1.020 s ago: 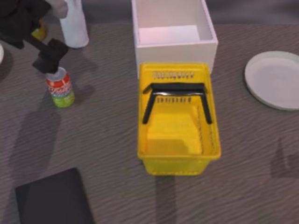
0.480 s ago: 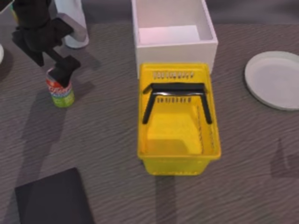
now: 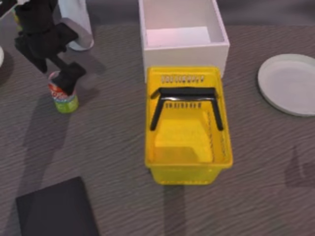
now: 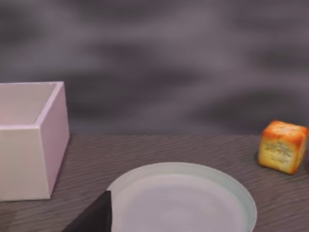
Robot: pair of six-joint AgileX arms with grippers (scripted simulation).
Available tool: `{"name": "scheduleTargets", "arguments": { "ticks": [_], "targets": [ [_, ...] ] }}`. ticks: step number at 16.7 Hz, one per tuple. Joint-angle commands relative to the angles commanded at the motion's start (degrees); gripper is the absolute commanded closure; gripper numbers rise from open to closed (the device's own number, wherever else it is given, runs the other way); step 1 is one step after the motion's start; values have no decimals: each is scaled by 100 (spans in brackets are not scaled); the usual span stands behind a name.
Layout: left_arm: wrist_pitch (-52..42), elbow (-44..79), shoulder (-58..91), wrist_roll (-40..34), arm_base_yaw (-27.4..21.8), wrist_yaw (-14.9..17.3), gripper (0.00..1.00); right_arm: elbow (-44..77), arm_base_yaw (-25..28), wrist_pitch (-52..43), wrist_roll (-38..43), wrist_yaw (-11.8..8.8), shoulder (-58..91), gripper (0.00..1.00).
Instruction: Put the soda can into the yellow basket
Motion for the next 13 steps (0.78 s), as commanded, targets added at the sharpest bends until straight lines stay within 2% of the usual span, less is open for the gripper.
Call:
{"name": "scheduleTargets", "arguments": {
  "ticks": [4, 9, 13],
  "targets": [
    [719, -625, 70, 16, 13, 1, 0, 0, 0, 0, 0, 0, 0, 0],
    [805, -708, 87, 20, 16, 1, 0, 0, 0, 0, 0, 0, 0, 0],
    [805, -708, 87, 20, 16, 1, 30, 0, 0, 0, 0, 0, 0, 0]
  ]
}}
